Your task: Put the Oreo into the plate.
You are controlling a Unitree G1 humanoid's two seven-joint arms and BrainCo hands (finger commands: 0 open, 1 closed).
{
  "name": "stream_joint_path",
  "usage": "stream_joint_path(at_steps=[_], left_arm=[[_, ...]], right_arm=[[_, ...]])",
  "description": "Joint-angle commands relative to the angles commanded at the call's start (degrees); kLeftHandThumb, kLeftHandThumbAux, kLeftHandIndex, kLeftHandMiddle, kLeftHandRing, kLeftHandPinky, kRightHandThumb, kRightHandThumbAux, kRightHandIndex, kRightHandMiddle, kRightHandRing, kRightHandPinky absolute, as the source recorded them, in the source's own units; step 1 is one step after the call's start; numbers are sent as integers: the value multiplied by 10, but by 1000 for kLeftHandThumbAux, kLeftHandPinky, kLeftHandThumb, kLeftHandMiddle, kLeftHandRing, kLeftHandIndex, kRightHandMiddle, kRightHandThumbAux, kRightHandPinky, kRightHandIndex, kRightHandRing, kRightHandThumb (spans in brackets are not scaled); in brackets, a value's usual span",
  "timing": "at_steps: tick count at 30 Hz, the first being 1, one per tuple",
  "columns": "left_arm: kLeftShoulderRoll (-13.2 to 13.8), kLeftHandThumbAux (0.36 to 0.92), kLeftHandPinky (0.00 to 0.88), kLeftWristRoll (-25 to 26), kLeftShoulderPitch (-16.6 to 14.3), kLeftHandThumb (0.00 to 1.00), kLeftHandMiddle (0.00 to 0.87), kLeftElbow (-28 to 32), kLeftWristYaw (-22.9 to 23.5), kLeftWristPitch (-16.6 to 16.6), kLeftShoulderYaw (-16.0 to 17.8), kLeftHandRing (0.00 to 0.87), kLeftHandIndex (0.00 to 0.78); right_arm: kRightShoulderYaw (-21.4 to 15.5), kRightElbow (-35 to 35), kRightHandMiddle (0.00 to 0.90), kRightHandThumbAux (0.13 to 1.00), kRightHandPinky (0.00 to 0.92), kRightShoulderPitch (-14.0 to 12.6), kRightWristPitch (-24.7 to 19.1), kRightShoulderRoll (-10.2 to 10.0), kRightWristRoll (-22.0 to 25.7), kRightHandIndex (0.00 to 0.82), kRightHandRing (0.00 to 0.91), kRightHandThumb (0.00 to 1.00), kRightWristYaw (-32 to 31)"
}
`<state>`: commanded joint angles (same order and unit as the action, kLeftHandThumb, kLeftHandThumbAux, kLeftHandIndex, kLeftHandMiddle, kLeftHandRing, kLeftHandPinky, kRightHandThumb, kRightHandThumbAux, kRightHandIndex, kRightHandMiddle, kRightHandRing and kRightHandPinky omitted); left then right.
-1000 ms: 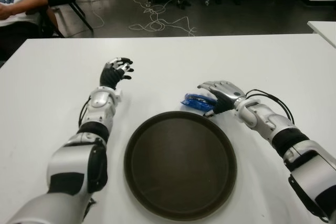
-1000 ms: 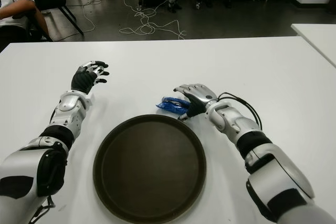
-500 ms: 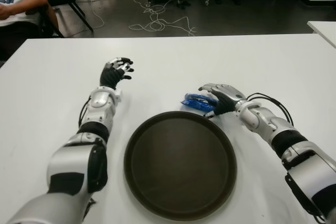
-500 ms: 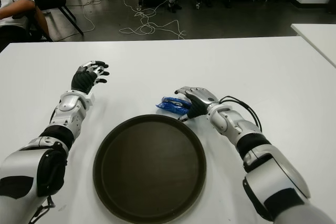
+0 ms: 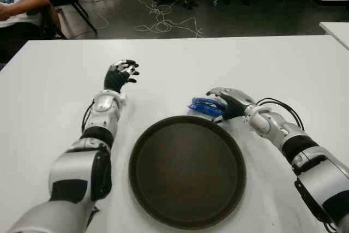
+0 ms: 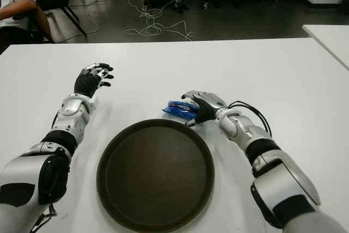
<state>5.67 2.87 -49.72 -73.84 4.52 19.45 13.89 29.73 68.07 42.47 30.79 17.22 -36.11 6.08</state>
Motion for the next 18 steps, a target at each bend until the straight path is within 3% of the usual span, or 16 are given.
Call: stream_joint_path(at_steps=[18], left_arm=[[0, 720, 512, -1, -1, 675, 368, -1, 2, 1, -1, 428, 401]], right_arm=[[-11, 15, 283, 804, 248, -2, 22, -4, 10, 307, 287, 0, 4]])
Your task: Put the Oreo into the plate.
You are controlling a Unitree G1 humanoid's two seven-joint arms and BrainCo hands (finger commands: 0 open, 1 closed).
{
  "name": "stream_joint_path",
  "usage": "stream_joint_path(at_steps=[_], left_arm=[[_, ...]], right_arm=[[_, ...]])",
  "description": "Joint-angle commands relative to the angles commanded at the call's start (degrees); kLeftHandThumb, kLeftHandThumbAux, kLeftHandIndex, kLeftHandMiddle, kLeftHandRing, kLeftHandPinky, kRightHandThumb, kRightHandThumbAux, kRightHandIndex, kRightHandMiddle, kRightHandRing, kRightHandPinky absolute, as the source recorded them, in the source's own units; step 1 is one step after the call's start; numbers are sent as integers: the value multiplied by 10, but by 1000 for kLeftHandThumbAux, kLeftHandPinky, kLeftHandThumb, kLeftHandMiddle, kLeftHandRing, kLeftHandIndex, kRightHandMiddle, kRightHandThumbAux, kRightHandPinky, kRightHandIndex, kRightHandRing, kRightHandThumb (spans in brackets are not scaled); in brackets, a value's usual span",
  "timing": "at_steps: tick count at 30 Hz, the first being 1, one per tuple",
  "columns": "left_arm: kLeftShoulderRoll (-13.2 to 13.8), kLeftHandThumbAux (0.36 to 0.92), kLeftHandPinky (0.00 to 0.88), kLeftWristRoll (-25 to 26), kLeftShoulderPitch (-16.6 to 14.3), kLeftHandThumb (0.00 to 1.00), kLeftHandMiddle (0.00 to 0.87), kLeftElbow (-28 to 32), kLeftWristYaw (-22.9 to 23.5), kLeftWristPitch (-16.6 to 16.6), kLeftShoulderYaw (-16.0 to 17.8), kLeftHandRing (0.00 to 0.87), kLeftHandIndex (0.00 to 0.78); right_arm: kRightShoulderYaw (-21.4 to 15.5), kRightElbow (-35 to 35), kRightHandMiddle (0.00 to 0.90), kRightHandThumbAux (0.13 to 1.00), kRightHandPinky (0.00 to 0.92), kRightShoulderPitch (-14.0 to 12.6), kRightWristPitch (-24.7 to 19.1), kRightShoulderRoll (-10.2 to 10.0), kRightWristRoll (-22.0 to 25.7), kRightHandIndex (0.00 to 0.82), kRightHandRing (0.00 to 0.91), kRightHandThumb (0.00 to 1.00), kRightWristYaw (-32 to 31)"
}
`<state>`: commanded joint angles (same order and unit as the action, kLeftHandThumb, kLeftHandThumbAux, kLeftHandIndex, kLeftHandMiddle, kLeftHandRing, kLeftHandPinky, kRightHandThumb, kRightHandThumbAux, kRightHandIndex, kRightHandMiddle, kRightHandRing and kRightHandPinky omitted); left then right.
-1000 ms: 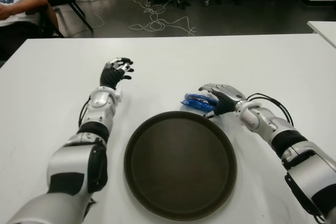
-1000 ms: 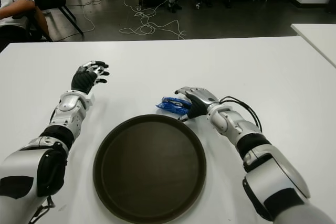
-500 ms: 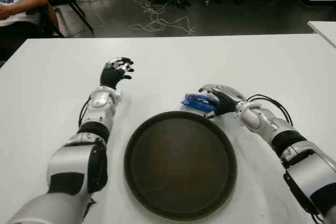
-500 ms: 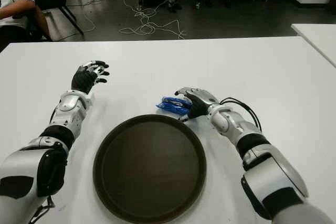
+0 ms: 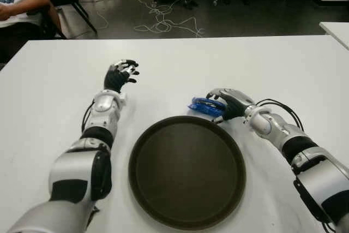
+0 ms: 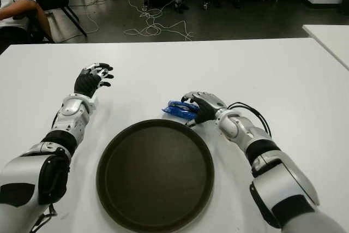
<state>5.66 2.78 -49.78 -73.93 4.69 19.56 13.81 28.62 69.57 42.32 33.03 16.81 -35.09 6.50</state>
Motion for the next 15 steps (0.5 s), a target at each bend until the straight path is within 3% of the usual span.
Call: stream_joint_path(at_steps=[12, 15], left_arm=[[-1, 720, 502, 3, -1, 675, 366, 0, 1, -3, 3, 422, 402], [-1, 720, 499, 2, -1, 674, 369, 0, -1, -4, 2, 426, 402]], right_arm=[[5, 1, 377, 814, 357, -2, 17, 0, -4, 361, 452, 0, 4], [6, 1, 349, 806, 322, -1, 11, 0, -7, 324, 400, 0, 4]])
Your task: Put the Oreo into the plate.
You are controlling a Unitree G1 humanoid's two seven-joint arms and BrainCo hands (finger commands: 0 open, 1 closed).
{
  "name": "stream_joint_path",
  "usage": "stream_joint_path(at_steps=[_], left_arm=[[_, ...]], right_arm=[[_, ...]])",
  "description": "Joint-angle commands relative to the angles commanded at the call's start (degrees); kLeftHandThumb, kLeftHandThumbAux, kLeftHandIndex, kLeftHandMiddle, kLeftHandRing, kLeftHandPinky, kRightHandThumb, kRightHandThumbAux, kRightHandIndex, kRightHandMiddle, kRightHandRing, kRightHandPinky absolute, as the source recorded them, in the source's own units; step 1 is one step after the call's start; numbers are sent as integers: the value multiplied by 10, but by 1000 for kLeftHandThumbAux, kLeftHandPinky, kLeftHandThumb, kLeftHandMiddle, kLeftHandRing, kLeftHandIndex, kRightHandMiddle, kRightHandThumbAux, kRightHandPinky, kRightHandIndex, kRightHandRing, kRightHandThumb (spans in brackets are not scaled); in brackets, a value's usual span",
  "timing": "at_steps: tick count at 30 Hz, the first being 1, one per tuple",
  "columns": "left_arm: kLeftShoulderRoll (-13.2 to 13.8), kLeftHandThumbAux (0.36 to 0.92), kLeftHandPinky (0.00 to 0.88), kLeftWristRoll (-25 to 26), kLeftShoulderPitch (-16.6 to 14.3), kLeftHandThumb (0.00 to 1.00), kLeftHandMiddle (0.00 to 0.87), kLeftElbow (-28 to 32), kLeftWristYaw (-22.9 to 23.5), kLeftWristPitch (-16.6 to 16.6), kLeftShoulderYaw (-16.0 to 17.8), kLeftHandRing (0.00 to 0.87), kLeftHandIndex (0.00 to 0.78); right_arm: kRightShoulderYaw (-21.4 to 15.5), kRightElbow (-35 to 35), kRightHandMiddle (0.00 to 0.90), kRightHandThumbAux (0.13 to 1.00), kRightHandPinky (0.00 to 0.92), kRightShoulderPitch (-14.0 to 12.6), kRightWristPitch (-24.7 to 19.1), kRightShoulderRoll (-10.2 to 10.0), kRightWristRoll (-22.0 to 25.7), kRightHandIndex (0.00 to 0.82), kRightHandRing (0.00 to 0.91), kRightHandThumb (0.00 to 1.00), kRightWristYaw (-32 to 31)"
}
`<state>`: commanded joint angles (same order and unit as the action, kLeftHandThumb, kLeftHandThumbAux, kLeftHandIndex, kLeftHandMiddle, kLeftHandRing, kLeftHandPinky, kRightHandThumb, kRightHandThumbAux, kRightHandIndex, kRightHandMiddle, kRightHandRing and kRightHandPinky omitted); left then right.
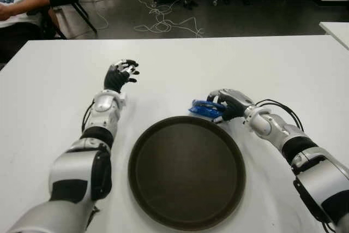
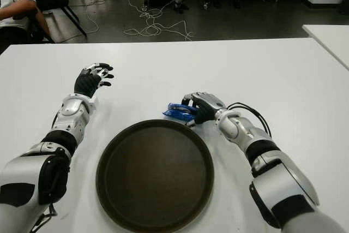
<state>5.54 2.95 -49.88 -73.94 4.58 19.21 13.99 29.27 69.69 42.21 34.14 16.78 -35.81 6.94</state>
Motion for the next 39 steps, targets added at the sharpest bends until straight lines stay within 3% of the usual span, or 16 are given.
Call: stream_joint_path(at_steps=[3, 8, 15, 21, 26, 27, 30, 33, 39], left_arm=[[0, 720, 489, -2, 0, 674, 368, 0, -2, -1, -1, 421, 402], [0, 721, 471, -3, 0, 675, 360, 0, -5, -2, -3, 404, 402], [-1, 721, 491, -4, 0, 673, 373, 0, -5, 1, -4, 422, 401], [-1, 720, 487, -3, 0, 674, 374, 0, -5, 0, -3, 422, 402], [-1, 721, 486, -1, 0, 673, 373, 0, -3, 0, -3, 423, 402], [-1, 720, 485, -1, 0, 674, 373, 0, -3, 0, -3, 422, 403], [-1, 720, 482, -1, 0, 675, 372, 0, -3, -1, -2, 420, 403], [-1, 720, 475, -1, 0, 675, 368, 0, -3, -1, -2, 413, 402], [0, 721, 476, 0, 0, 674, 364, 0, -4, -2, -2, 410, 402]], right_arm=[[1, 4, 341, 810, 333, 1, -7, -2, -2, 312, 388, 0, 2], [8, 9, 413, 827, 444, 3, -17, -4, -14, 370, 482, 0, 27], [40, 2, 492, 864, 500, 13, -54, 5, -62, 434, 528, 0, 113], [64, 0, 585, 862, 552, 18, -106, 4, -98, 490, 580, 154, 187], [65, 2, 613, 857, 561, 18, -130, -1, -99, 501, 601, 188, 205], [65, 2, 615, 813, 563, 18, -132, -1, -98, 474, 603, 365, 206], [64, 2, 620, 760, 572, 18, -136, -1, -94, 441, 609, 578, 207], [60, 1, 624, 743, 583, 17, -136, -1, -88, 430, 615, 647, 205], [55, -1, 630, 736, 585, 16, -133, -2, -82, 426, 622, 676, 205]])
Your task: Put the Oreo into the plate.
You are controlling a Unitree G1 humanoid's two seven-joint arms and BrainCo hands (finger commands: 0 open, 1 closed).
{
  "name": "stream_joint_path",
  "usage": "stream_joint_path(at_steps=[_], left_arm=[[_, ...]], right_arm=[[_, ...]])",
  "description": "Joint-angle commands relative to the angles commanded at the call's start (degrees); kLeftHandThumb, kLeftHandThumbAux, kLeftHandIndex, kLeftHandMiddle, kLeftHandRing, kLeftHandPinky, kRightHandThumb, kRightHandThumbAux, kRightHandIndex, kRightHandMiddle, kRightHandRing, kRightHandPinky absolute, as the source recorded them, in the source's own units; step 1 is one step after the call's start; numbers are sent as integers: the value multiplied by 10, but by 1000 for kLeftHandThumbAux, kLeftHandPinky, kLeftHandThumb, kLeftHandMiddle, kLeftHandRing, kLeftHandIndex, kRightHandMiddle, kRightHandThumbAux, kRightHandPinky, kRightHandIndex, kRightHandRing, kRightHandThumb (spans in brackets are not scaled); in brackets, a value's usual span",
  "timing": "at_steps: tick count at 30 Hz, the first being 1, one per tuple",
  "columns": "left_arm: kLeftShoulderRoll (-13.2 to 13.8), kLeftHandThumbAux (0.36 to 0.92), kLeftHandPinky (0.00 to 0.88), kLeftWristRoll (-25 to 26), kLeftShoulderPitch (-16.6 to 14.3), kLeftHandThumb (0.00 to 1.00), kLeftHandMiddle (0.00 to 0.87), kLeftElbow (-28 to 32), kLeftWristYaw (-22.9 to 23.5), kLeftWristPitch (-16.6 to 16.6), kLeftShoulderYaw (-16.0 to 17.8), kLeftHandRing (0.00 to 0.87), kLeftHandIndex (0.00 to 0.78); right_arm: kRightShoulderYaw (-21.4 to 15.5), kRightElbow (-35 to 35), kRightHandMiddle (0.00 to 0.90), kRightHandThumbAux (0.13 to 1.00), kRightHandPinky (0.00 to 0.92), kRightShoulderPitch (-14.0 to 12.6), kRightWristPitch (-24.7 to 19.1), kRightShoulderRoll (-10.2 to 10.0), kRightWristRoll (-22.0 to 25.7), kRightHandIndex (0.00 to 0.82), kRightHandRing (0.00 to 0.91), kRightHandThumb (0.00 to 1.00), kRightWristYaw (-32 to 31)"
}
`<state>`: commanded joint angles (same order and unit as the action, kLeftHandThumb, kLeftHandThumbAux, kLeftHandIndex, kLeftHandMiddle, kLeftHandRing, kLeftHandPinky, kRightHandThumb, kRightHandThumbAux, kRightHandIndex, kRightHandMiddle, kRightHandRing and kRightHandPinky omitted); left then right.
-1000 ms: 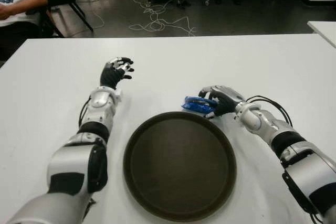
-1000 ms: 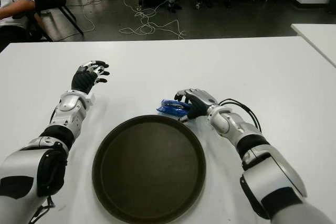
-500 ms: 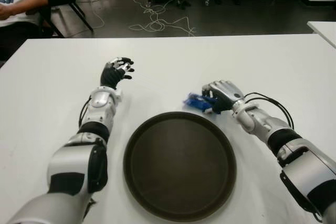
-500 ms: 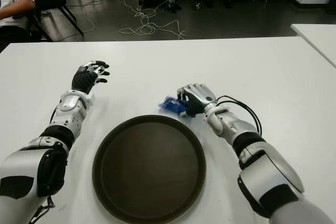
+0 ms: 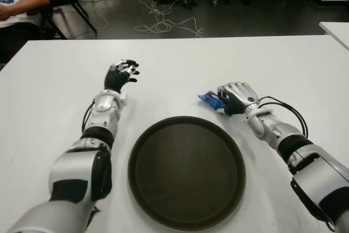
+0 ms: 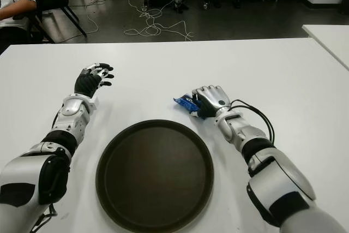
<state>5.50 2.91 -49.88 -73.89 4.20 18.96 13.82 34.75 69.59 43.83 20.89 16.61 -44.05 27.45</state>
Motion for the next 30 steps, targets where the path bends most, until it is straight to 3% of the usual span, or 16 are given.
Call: stream_joint_path(at_steps=[30], left_arm=[[2, 722, 485, -1, 2, 671, 366, 0, 0, 3, -4, 417, 401]], right_arm=[[-17, -4, 643, 733, 619, -2, 4, 0, 4, 426, 637, 683, 7]])
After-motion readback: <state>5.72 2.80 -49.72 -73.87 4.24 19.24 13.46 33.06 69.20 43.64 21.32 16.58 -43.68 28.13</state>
